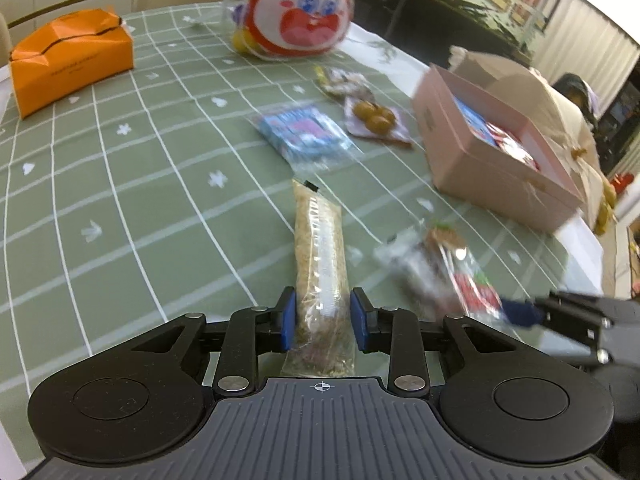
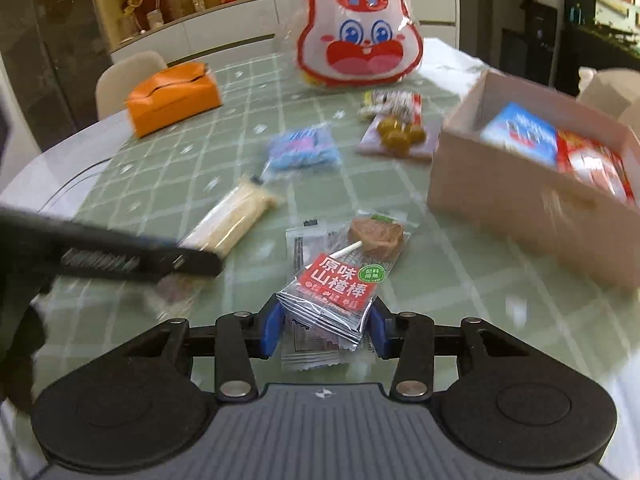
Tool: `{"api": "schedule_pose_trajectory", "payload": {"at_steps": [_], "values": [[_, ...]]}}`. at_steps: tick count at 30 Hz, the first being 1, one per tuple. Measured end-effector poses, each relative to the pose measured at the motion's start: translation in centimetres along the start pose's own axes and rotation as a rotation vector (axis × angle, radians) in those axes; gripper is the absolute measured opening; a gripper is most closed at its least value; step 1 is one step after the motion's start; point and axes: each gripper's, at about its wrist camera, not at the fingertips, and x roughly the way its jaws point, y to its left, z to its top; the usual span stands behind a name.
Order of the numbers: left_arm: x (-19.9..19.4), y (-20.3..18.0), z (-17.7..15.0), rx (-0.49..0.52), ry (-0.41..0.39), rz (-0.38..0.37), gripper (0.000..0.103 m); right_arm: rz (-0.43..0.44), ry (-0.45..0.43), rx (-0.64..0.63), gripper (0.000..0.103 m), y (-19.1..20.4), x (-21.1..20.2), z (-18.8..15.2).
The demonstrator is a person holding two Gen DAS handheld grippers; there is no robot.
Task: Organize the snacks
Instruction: 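Grasp the long rice-cracker bar with the left tool while the right tool grasps the hawthorn-stick packet, then lift the rice-cracker bar with the left tool while the right tool lifts the hawthorn packet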
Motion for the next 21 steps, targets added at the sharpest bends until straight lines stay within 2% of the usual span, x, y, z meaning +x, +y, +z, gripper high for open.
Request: {"api": "schedule_pose_trajectory", "payload": {"at_steps": [5,7,11,17,21], "values": [[-1.2,-1.7,-2.0,0.043,0.041,-0.022,0.033,0.018,0.026,-0.013,0.052,1.0,-3.0,-3.2],[-1.6,-2.5,-2.8,0.069,0.058,-0.031,0.033,0.012,0.027,0.017,0.063,0.8,-3.9,-3.8],[-2.3,-3.5,-3.9,0.106,0.081,-0.035,0.033,-0.058,-0.014,0.047,0.071,0.3,-5.5,-4.5],[-1.3,-4.0,-2.6,0.110,0.044,0.012,0.035,-0.119,0.010,0.096,0.074,-0.8,-5.5,-5.9],[-0.2,-4.4,-1.7,0.138,0.041,0.024,0.035,-0.152,0.000,0.085,0.080,-0.7,-5.8,-6.6]]}}
